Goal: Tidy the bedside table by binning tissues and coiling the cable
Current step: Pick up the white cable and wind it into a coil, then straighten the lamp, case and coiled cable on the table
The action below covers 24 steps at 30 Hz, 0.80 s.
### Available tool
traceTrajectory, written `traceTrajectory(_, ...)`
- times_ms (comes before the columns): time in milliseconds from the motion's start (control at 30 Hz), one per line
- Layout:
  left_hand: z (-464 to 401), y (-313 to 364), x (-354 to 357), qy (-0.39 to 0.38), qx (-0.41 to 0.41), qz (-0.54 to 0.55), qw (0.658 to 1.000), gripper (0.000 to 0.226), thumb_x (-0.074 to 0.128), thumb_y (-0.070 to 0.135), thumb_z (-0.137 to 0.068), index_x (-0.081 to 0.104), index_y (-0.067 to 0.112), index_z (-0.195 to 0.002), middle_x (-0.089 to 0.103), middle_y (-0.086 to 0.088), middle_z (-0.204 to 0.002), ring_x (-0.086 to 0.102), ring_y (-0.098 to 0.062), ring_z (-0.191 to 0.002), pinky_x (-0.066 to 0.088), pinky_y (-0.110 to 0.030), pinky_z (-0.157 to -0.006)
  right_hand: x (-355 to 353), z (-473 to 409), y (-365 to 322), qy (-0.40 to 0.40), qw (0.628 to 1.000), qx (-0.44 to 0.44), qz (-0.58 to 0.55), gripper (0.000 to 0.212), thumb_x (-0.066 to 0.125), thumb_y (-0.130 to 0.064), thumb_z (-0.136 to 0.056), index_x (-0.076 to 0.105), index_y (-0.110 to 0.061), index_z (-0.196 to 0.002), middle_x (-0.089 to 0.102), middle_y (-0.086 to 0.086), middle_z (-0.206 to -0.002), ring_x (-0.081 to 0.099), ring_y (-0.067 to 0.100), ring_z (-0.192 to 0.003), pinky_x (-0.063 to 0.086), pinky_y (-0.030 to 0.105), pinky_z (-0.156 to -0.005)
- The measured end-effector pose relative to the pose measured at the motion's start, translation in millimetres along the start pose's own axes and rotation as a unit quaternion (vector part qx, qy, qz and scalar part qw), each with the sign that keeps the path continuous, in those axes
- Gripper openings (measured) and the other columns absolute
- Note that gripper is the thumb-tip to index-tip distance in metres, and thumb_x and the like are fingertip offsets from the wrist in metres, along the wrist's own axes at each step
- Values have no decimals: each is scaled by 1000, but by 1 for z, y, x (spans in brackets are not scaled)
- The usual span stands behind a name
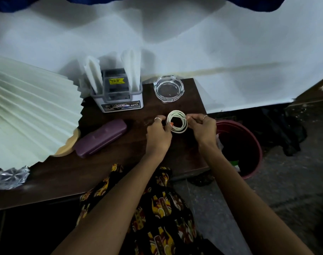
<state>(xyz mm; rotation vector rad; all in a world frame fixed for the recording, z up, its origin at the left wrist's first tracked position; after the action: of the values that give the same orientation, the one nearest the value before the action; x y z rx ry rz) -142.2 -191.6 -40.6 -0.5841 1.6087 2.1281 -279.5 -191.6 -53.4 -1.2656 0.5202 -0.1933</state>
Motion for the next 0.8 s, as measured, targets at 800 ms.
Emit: traceTrajectory(800, 36, 4, -59, -87, -13, -151, 985, 42, 44, 38, -97, 44, 18, -134, 52, -17, -132, 50, -39, -122, 42, -44, -97, 14, 16, -33, 12, 970, -52, 236, 21, 65, -17, -82, 67, -3, -98, 70, 19, -100, 65, 32, -98, 50, 33, -88)
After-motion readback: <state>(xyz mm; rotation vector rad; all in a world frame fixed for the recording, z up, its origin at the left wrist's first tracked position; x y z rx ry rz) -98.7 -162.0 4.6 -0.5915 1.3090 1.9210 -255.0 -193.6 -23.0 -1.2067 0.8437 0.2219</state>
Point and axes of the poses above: each hand's wrist, its own z-axis away from the middle knuckle, its own x-axis out of the palm, y = z × x, the point moved 2 cm from there along -z, towards the middle knuckle
